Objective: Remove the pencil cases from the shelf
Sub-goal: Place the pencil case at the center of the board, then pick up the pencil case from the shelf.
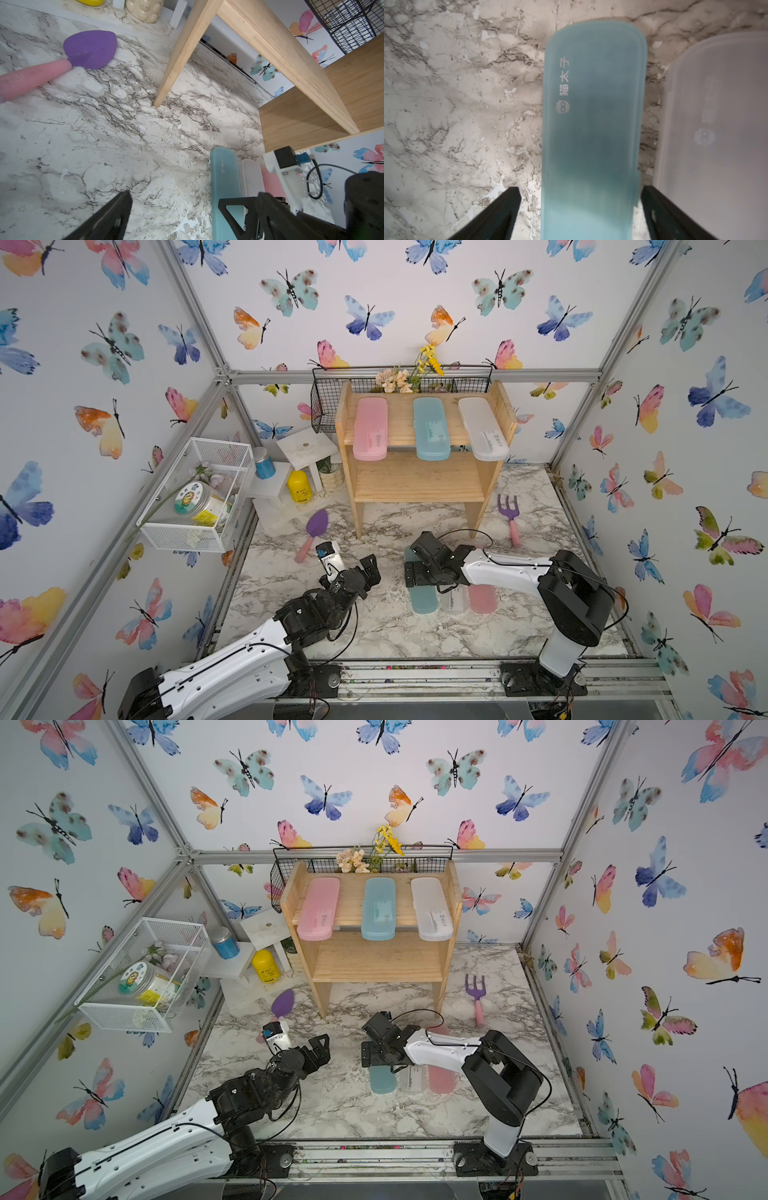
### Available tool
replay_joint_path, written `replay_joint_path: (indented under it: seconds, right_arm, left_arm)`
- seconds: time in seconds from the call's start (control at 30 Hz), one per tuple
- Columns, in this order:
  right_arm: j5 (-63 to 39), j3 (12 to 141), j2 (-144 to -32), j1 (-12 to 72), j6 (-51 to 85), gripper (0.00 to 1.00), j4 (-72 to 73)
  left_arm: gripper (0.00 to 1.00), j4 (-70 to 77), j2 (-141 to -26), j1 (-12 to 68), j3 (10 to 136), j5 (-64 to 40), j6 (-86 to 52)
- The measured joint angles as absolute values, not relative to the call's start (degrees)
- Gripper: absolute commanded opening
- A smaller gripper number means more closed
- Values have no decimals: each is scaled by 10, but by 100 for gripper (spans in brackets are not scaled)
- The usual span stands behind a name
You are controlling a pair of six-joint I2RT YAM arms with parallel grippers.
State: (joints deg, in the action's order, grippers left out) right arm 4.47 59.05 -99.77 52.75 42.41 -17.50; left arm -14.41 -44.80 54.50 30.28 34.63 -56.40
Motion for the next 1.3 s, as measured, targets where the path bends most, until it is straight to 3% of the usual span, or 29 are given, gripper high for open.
replay_joint_path:
  seconds: [0.17, 0.37, 0.5, 0.8, 1.3]
  right_arm:
    - [43, 552, -945, 528, 415, 99, -141]
    - [87, 498, -773, 529, 387, 99, -117]
    - [134, 482, -698, 515, 361, 99, -128]
    - [152, 484, -684, 421, 318, 99, -189]
    - [133, 541, -670, 405, 292, 99, -224]
  left_arm:
    - [99, -154, -468, 545, 362, 321, -546]
    - [99, -126, -479, 539, 455, 256, -520]
    - [99, -51, -454, 473, 469, 159, -525]
    - [99, 119, -464, 291, 525, 2, -631]
    - [99, 173, -588, 241, 623, -96, -718]
